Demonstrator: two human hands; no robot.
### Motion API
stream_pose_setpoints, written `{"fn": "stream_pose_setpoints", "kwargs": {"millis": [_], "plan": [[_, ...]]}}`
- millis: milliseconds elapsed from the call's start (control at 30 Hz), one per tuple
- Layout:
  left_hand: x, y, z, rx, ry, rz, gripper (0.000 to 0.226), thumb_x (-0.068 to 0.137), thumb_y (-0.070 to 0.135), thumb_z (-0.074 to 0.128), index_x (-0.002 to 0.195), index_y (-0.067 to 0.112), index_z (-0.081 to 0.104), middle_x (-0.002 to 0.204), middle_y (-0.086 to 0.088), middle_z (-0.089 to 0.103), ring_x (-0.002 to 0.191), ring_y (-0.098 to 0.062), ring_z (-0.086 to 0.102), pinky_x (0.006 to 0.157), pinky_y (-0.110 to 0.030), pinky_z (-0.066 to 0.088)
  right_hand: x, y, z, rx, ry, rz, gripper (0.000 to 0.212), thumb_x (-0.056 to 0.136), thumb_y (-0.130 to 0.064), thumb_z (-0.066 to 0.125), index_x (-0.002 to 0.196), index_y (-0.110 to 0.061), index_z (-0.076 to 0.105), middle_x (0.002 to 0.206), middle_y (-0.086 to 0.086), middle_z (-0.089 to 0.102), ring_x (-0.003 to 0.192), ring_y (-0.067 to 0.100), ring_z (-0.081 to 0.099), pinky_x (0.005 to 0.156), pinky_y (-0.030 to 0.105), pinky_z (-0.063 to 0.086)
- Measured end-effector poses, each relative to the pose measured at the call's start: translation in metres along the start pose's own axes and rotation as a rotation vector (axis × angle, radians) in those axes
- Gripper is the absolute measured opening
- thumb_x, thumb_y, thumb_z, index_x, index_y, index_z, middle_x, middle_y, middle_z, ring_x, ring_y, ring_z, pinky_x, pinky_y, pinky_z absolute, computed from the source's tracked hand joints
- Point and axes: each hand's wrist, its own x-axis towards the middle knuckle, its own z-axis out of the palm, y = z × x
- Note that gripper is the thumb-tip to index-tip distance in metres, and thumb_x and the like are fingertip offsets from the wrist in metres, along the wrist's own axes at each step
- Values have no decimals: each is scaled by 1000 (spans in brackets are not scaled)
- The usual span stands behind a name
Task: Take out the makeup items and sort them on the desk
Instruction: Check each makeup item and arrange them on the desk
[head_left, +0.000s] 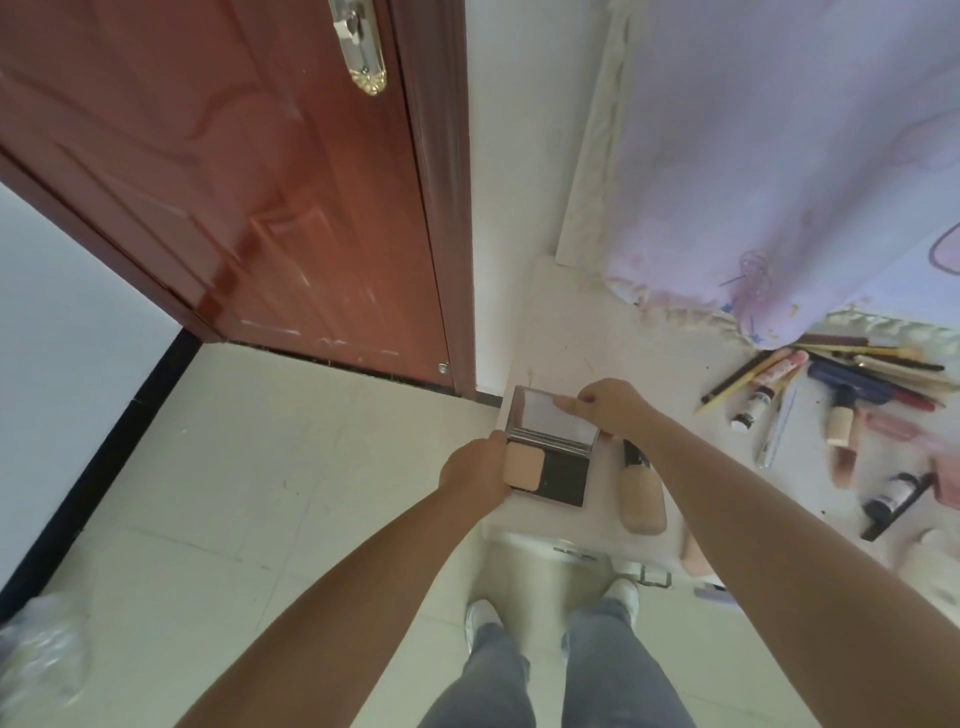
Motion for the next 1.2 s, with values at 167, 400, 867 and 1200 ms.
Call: {"fn": "stream_pose_setpoints", "kwargs": {"millis": [167, 400, 867, 1200], "plan": [[0, -1, 4, -1, 1, 10, 41, 84, 13, 58, 121, 9, 41, 115, -12, 57, 103, -28, 57, 79, -35, 47, -1, 6, 6, 77, 31, 12, 51, 93, -48, 37, 60, -10, 34, 58, 3, 40, 52, 18, 46, 55, 21, 33], [-2, -1, 5, -33, 34, 70, 37, 86, 14, 54, 121, 13, 44, 114, -8, 59, 101, -25, 58, 77, -33, 47, -24, 33, -2, -13, 242, 98, 45, 96, -38, 36, 109, -1, 58, 114, 16, 61, 108, 29, 54, 84, 28, 39], [-13, 4, 4, -84, 25, 20, 36, 89, 18, 53, 124, 10, 46, 115, -11, 59, 103, -27, 57, 85, -36, 48, -16, 55, -6, 31, 25, 140, 23, 86, -29, 58, 88, -8, 50, 61, 1, 48, 51, 12, 47, 45, 20, 35], [-22, 39, -1, 47, 173, 26, 50, 93, 30, 49, 137, 11, 33, 131, -9, 47, 121, -24, 46, 99, -32, 42, -43, 80, -26, -55, 57, -25, 37, 95, -30, 43, 97, -2, 67, 81, 6, 55, 76, 18, 49, 54, 15, 29]]}}
